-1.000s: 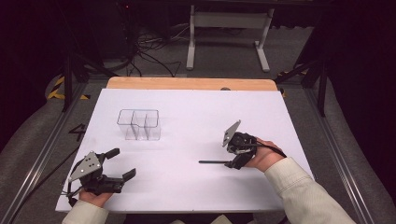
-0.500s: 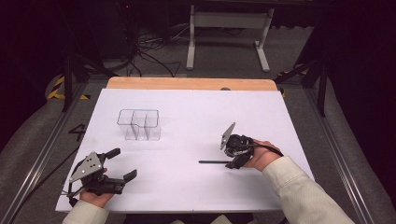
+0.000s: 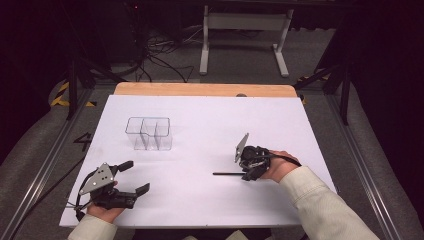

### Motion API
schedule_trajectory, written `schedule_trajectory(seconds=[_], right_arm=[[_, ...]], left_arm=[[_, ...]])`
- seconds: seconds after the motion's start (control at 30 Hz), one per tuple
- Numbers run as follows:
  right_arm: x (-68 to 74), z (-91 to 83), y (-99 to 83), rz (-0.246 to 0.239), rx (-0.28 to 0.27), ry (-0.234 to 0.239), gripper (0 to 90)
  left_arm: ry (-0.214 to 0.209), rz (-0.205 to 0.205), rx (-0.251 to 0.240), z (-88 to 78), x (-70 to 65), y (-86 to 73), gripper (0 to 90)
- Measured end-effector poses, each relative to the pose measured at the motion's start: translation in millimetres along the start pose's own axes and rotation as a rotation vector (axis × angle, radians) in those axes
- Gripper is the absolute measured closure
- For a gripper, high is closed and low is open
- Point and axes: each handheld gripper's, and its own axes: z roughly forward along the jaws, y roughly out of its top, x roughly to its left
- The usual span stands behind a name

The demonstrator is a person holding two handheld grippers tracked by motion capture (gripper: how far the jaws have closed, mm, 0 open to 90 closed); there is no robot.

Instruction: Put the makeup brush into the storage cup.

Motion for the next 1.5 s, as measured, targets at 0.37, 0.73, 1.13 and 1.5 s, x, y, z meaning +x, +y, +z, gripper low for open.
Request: schedule_trajectory(seconds=[0.37,0.73,1.13,1.5], right_arm=[[-0.1,5.9,1.4,-0.025,0.051,-0.011,72.2],[0.6,6.4,2.2,-0.045,0.06,-0.009,82.8],[3.1,2.5,2.7,-0.073,0.053,-0.035,83.7],[14.3,-34.7,16.0,-0.141,0.037,-0.084,83.6]], left_arm=[[-0.007,-0.005,0.014,0.7,0.4,0.0,6.9],[-0.012,-0.012,0.025,2.2,0.2,-0.1,7.3],[-0.057,-0.012,0.043,10.0,-1.6,6.6,6.9],[-0.134,0.025,0.061,26.9,-11.4,23.7,8.2]])
